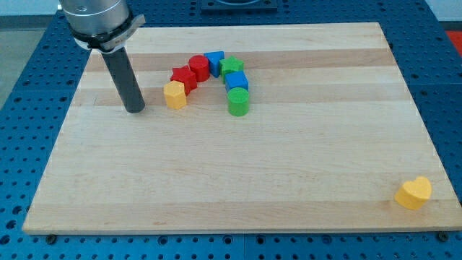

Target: Slightly touch the yellow hexagon

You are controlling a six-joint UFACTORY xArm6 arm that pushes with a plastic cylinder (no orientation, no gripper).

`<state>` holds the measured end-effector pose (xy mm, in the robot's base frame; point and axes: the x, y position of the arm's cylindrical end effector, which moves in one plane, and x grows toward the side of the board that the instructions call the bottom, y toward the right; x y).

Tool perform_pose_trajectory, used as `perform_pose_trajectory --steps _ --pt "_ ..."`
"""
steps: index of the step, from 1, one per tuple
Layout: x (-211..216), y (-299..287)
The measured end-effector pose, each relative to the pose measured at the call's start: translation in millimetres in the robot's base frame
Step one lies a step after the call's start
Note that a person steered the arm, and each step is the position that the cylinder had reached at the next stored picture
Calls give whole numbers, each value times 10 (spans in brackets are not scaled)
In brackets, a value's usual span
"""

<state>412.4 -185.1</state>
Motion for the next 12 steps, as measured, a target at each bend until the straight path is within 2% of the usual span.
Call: perform_pose_trajectory --steps 2,4,12 --pt "-31 -48" --pt "-261 -50" --pt "-269 236"
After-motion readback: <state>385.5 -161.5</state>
